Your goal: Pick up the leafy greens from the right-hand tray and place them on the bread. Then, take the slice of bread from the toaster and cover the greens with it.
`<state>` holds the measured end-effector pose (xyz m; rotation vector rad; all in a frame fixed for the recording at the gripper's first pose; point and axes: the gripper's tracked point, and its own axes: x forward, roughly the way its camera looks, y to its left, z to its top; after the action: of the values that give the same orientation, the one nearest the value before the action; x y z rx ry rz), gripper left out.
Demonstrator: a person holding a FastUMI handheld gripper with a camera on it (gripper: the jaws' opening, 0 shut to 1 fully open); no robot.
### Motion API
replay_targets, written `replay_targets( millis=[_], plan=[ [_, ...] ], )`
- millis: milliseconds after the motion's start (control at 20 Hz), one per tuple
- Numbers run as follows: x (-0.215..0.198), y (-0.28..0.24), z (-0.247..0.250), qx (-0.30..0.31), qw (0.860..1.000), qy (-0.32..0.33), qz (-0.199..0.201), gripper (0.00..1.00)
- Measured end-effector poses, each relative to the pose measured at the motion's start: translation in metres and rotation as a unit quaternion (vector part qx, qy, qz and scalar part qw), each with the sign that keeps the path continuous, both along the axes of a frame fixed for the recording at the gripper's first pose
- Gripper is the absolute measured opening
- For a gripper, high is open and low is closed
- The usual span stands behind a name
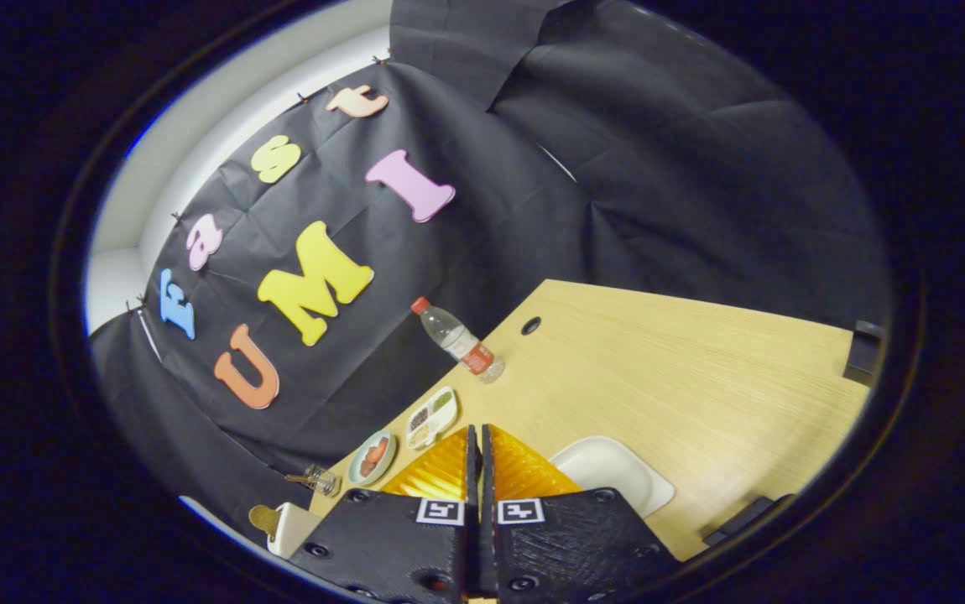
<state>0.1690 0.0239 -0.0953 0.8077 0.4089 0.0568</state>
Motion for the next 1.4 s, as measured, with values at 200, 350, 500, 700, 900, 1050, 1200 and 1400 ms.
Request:
replay_targets(
  millis=[200,350,500,700,900,1050,1200,1400],
  plan=[
    [-0.010,0.054,0.031,-0.002,0.999,-0.028,0.031,0.00],
    [-0.017,0.109,0.044,0.002,0.997,-0.044,0.062,0.00],
    [-0.016,0.165,0.043,0.012,0.995,-0.050,0.088,0.00],
    [-0.017,0.231,0.018,0.030,0.992,-0.035,0.121,0.00],
    [-0.029,0.279,-0.005,0.061,0.987,-0.015,0.147,0.00],
    [-0.028,0.281,-0.019,0.072,0.987,-0.004,0.141,0.00],
    [-0.021,0.255,-0.038,0.058,0.992,0.003,0.112,0.00],
    [-0.017,0.221,-0.068,0.019,0.996,0.017,0.083,0.00]
  ],
)
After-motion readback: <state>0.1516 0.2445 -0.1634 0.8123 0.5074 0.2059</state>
